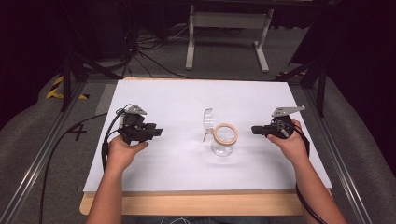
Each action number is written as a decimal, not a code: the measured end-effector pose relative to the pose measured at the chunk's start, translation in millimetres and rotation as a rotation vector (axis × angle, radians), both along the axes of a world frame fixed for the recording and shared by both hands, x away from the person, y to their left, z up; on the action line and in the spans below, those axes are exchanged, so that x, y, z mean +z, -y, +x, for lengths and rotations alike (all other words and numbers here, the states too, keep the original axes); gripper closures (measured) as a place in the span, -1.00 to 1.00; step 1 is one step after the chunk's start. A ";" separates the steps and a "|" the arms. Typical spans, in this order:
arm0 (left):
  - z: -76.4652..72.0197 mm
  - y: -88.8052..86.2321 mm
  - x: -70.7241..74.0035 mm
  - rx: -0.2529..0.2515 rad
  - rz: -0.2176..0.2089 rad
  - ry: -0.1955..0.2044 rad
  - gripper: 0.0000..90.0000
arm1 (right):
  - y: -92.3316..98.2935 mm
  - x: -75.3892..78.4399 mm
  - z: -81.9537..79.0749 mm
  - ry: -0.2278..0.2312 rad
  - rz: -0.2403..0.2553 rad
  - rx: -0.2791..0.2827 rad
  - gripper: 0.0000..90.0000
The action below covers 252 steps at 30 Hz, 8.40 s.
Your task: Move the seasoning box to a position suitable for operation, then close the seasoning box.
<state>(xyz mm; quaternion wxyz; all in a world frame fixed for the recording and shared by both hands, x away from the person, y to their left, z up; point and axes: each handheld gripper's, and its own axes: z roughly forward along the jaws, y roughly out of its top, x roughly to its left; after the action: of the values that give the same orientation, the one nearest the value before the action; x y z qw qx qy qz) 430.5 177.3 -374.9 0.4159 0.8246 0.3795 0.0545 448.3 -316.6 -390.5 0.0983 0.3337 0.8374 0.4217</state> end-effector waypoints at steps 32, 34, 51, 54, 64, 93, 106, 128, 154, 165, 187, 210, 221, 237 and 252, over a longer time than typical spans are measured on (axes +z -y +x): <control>-19.0 20.9 23.4 -0.052 -0.004 0.039 0.41 | -54.2 -5.4 0.7 0.027 -0.072 0.133 0.99; -19.4 21.0 23.2 -0.053 -0.006 0.035 0.42 | -55.0 -7.9 2.3 0.029 -0.092 0.126 0.99; -19.4 21.9 18.6 -0.066 0.012 0.032 0.50 | -61.0 -18.4 8.9 0.009 -0.102 0.142 0.99; -18.6 22.9 17.3 -0.050 0.011 0.027 0.51 | -60.9 -18.8 8.6 0.003 -0.104 0.145 0.99; -15.7 24.6 16.6 -0.064 0.009 0.019 0.48 | -59.9 -18.2 3.9 -0.005 -0.103 0.156 1.00; 7.2 58.8 19.3 -0.157 -0.004 -0.002 0.56 | -76.3 -12.8 -53.9 -0.008 -0.170 0.277 1.00; 7.4 56.9 20.1 -0.161 -0.013 -0.012 0.59 | -95.9 -13.8 -65.9 -0.010 -0.188 0.349 1.00; 2.6 67.4 36.3 -0.183 -0.067 0.080 0.99 | -66.8 22.0 -67.8 0.053 -0.066 0.296 1.00; 40.3 109.3 51.4 -0.180 -0.136 0.084 0.99 | -94.1 38.2 -52.2 0.160 0.160 0.283 1.00; 55.7 131.4 52.8 -0.204 -0.119 0.059 0.99 | -94.2 44.2 -45.3 0.170 0.202 0.205 1.00; 30.1 135.4 63.4 -0.282 -0.071 0.086 0.98 | -92.7 44.7 -46.4 0.159 0.197 0.191 1.00; -27.8 73.3 55.6 -0.250 -0.005 0.077 0.90 | -92.2 42.3 -57.9 0.098 0.092 0.253 1.00; -38.6 48.5 53.1 -0.252 0.019 0.033 0.85 | -94.8 41.1 -62.2 0.051 0.027 0.301 1.00; -35.6 48.1 48.0 -0.264 0.044 -0.009 0.80 | -91.3 35.3 -58.9 -0.060 -0.069 0.339 1.00; -35.0 42.3 48.9 -0.239 0.034 0.003 0.78 | -80.0 43.5 -59.0 -0.039 -0.068 0.324 1.00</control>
<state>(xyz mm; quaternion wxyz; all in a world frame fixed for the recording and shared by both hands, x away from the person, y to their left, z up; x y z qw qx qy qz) 395.4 135.0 -326.0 0.4058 0.8710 0.2768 0.0121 389.4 -236.6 -347.1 0.0240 0.1988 0.8957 0.3970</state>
